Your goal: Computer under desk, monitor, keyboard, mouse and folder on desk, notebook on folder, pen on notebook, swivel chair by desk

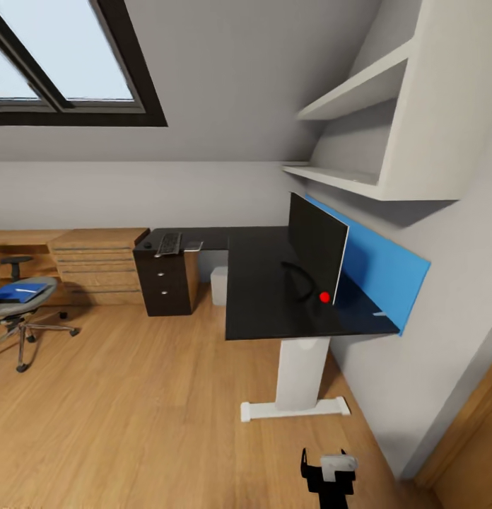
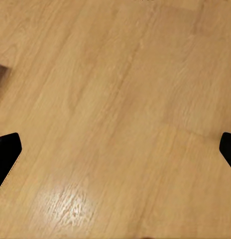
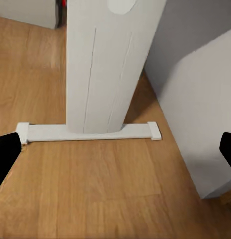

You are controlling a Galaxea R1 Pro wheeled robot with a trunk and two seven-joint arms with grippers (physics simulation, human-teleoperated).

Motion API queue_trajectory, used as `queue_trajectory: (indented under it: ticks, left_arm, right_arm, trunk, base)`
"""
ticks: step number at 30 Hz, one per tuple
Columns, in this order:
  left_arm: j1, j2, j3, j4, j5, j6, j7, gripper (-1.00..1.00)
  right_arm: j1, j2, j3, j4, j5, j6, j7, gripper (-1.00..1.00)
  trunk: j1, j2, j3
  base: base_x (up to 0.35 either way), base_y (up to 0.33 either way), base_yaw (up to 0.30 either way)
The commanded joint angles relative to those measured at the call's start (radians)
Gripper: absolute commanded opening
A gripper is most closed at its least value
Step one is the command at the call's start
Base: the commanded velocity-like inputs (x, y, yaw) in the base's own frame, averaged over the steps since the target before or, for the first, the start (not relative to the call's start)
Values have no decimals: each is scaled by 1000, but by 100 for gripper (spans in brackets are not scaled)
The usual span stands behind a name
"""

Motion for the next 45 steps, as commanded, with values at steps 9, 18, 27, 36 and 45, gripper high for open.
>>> queue_trajectory:
  ticks: [9,18,27,36,45]
  left_arm:
    - [-1,-4,-2,0,10,-12,-6,100]
    - [-1,-5,-2,1,9,-17,-4,100]
    - [0,-5,-2,2,10,-17,-3,100]
    - [-1,-7,-2,4,8,-12,-5,100]
    - [-1,-8,-4,13,8,-8,-5,100]
  right_arm:
    - [-1,13,8,4,-8,-24,-4,100]
    - [-1,29,9,42,-4,-82,-4,100]
    - [-1,32,9,56,-1,-89,-4,100]
    - [-1,30,9,61,0,-86,-3,100]
    - [-1,27,9,61,0,-88,-3,100]
  trunk:
    - [0,-1,4]
    - [0,-1,9]
    - [0,-1,12]
    - [0,-1,10]
    - [0,-1,12]
  base:
    - [154,292,228]
    - [54,52,258]
    - [151,184,265]
    - [245,229,147]
    - [264,232,-30]
